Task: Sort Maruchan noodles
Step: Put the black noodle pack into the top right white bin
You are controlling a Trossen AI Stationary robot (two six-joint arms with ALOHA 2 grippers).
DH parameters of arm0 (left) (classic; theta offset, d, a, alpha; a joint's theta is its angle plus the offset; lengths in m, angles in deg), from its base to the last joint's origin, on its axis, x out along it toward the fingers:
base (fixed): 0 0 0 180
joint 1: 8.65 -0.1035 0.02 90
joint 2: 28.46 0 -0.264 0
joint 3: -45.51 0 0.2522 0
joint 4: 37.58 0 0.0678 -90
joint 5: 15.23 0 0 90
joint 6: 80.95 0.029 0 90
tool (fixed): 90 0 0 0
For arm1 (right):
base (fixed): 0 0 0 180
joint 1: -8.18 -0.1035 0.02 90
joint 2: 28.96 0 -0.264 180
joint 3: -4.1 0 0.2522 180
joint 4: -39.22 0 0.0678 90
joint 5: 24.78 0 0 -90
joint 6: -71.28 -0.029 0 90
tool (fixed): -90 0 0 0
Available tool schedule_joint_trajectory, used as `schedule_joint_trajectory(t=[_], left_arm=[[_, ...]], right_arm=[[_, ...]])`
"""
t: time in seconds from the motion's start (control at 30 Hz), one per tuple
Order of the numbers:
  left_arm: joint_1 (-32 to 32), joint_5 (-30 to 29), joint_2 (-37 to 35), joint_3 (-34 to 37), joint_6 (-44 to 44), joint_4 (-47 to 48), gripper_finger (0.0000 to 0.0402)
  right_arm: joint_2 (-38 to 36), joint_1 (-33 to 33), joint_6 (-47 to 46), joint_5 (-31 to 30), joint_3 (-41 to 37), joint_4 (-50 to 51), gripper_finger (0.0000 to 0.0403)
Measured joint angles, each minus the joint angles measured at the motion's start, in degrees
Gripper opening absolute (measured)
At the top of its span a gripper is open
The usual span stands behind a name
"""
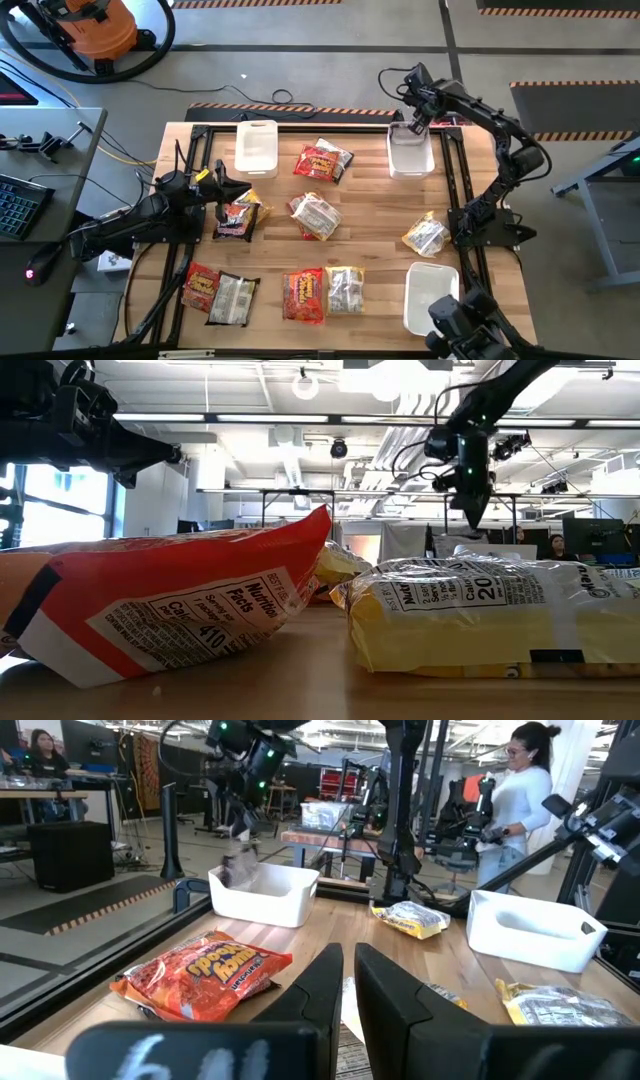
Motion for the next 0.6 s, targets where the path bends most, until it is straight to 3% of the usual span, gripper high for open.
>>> schedule_joint_trajectory(t=[0.1,0.23,0.3,0.37,0.6], left_arm=[[0.0,0.0,0.0,0.0,0.0,0.0,0.0023],[0.0,0.0,0.0,0.0,0.0,0.0,0.0023],[0.0,0.0,0.0,0.0,0.0,0.0,0.0023],[0.0,0.0,0.0,0.0,0.0,0.0,0.0023],[0.0,0.0,0.0,0.0,0.0,0.0,0.0023]], right_arm=[[-0.2,-0.2,-2.6,3.8,2.4,3.7,0.0098],[-1.2,0.0,-4.7,19.8,1.6,6.0,0.0042],[-2.4,-0.2,-4.7,24.6,0.1,6.3,0.0014],[-3.6,-1.0,-5.3,25.7,-0.9,6.7,0.0007],[-4.6,-7.1,-6.1,25.6,-1.0,15.4,0.0038]])
